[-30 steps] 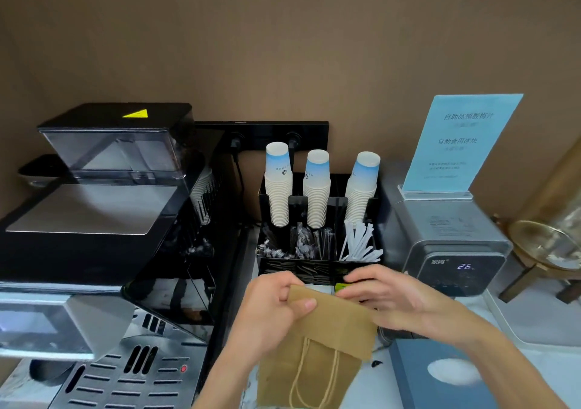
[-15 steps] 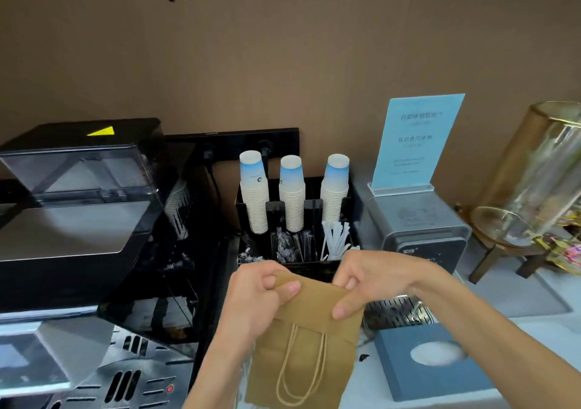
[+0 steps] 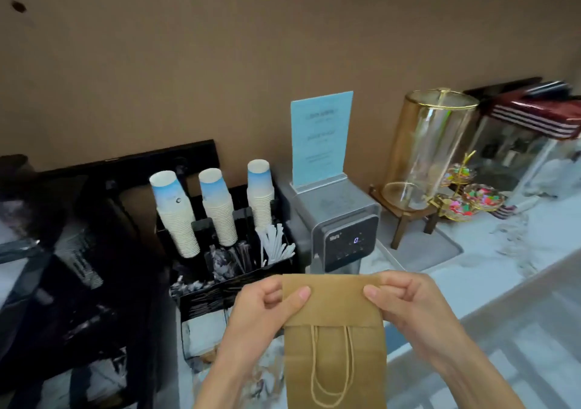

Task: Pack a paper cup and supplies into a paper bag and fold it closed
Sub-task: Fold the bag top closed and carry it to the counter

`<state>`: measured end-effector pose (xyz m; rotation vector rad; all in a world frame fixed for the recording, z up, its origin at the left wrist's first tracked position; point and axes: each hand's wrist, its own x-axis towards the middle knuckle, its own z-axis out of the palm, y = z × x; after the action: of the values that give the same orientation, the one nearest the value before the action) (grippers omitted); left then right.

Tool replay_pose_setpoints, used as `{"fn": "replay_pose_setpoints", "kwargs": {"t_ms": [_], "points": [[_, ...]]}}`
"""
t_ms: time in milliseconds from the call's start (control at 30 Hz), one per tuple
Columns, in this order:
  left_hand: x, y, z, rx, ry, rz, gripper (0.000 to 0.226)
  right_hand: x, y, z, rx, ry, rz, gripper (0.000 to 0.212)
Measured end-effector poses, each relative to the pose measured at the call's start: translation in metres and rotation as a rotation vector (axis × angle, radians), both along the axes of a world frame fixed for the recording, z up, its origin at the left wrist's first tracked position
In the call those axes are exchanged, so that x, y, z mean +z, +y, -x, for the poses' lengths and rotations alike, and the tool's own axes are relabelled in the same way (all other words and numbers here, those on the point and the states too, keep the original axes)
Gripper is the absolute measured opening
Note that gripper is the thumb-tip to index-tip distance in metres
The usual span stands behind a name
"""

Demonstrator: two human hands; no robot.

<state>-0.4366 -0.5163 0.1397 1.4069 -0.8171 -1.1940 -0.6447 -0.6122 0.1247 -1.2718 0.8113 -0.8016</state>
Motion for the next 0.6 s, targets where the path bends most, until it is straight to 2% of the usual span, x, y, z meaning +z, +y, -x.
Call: {"fn": "replay_pose_setpoints", "kwargs": {"t_ms": [100, 167, 200, 267, 300, 367, 600], "points": [[-0.006, -0.024, 0.034, -0.188, 0.032, 0.008, 0.026, 0.002, 0.007, 0.04, -0.193, -0.065, 0.004, 0.018], [-0.01, -0.039, 0.059, -0.263, 0.04, 0.016, 0.027, 0.001, 0.013, 0.068, -0.308, -0.107, -0.016, 0.018], [-0.012, -0.047, 0.072, -0.294, 0.039, 0.025, 0.024, -0.001, 0.016, 0.082, -0.363, -0.121, -0.025, 0.022], [-0.015, -0.064, 0.1, -0.349, 0.032, 0.052, 0.013, -0.005, 0.022, 0.11, -0.465, -0.127, -0.041, 0.046], [-0.016, -0.072, 0.116, -0.378, 0.027, 0.062, 0.01, -0.005, 0.026, 0.124, -0.512, -0.125, -0.04, 0.049], [-0.017, -0.088, 0.152, -0.444, 0.019, 0.069, 0.012, -0.004, 0.035, 0.154, -0.583, -0.092, -0.028, 0.038], [-0.012, -0.125, 0.294, -0.697, 0.076, 0.07, 0.017, 0.008, 0.056, 0.266, -0.749, 0.022, -0.065, 0.027]]}}
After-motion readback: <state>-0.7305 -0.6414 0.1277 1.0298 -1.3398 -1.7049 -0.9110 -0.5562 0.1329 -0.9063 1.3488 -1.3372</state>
